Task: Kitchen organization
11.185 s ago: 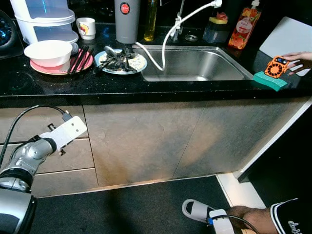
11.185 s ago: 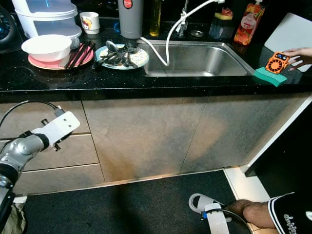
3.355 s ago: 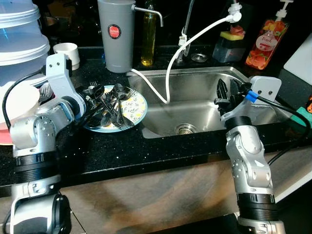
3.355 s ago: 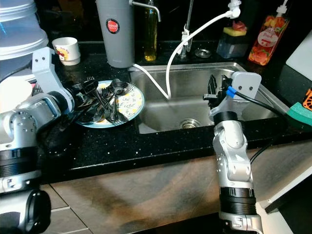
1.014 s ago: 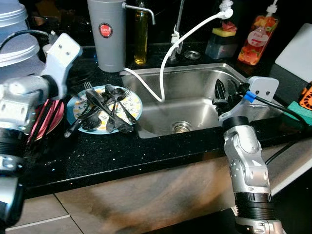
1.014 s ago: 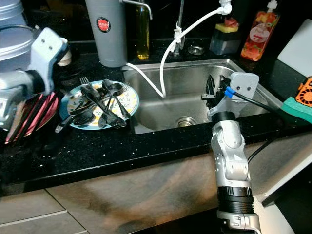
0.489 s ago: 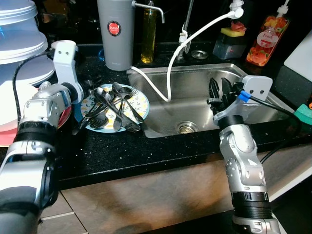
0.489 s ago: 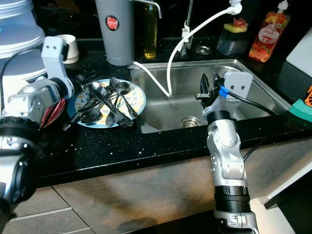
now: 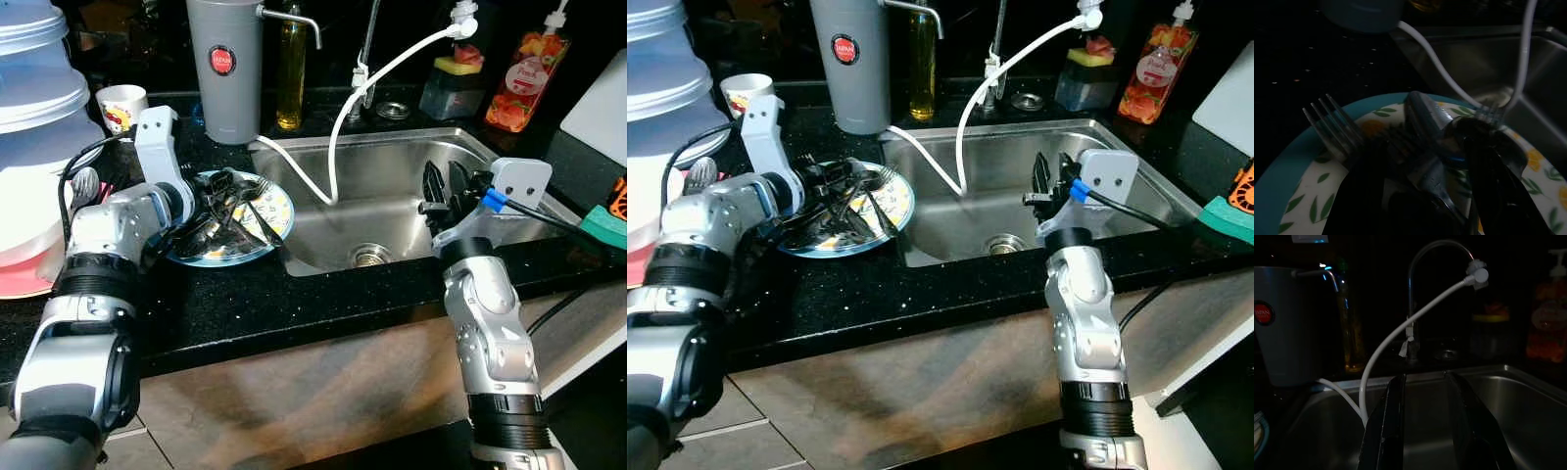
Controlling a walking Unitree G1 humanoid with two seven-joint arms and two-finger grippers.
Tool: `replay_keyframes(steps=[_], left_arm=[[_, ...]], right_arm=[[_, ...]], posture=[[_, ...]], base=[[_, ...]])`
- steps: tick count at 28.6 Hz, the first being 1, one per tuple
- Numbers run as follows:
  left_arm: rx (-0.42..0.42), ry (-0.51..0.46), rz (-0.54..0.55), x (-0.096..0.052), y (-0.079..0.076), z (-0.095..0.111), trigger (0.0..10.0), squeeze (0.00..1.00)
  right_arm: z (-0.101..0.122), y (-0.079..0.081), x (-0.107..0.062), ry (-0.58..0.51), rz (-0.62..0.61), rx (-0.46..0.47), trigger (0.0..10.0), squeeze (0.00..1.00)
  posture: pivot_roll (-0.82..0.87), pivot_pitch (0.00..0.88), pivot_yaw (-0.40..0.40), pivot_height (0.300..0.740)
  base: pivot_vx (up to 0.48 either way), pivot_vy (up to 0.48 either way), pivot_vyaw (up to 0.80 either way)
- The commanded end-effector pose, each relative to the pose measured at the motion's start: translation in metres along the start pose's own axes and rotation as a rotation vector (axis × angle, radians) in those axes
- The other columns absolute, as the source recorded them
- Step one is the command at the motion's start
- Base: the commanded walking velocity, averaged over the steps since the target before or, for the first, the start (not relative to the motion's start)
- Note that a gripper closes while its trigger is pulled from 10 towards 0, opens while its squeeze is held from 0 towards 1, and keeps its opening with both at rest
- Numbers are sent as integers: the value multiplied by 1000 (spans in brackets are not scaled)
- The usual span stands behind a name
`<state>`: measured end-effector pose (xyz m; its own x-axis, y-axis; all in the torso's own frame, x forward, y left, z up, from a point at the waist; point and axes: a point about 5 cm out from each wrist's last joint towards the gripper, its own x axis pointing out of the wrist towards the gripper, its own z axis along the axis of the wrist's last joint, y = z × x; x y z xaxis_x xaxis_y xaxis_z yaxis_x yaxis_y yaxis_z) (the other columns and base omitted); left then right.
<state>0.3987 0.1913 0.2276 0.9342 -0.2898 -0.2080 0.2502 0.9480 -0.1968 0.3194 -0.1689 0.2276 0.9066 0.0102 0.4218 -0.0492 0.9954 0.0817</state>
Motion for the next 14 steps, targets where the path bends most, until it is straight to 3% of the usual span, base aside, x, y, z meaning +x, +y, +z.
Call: replay_keyframes(steps=[1, 3, 4, 5, 9, 14], left_arm=[[-24, 112, 54, 4, 4, -31, 10000, 0], [-57, 122, 57, 5, 1, -36, 9529, 0], [-61, 126, 73, 6, 0, -39, 1529, 0], [-61, 130, 84, 6, -1, -40, 118, 0], [-36, 128, 130, 7, 0, -43, 0, 0], [71, 15, 291, 3, 10, -30, 0, 0]], right_arm=[[0, -1, -2, 8, -3, -1, 10000, 0], [0, -1, -2, 10, 0, 0, 10000, 0], [0, 0, -2, 10, 1, 0, 10000, 0], [0, 0, -2, 10, 2, 0, 10000, 0], [1, 0, -2, 11, 3, -1, 10000, 0], [1, -1, -2, 18, 5, -4, 10000, 0]], posture=[[63, 50, -21, 740], [62, 51, -22, 740], [58, 53, -23, 740], [58, 53, -23, 740], [53, 55, -25, 740], [60, 60, -32, 740]], base=[[0, 0, 0], [0, 0, 0], [0, 0, 0], [0, 0, 0], [0, 0, 0], [0, 0, 0]])
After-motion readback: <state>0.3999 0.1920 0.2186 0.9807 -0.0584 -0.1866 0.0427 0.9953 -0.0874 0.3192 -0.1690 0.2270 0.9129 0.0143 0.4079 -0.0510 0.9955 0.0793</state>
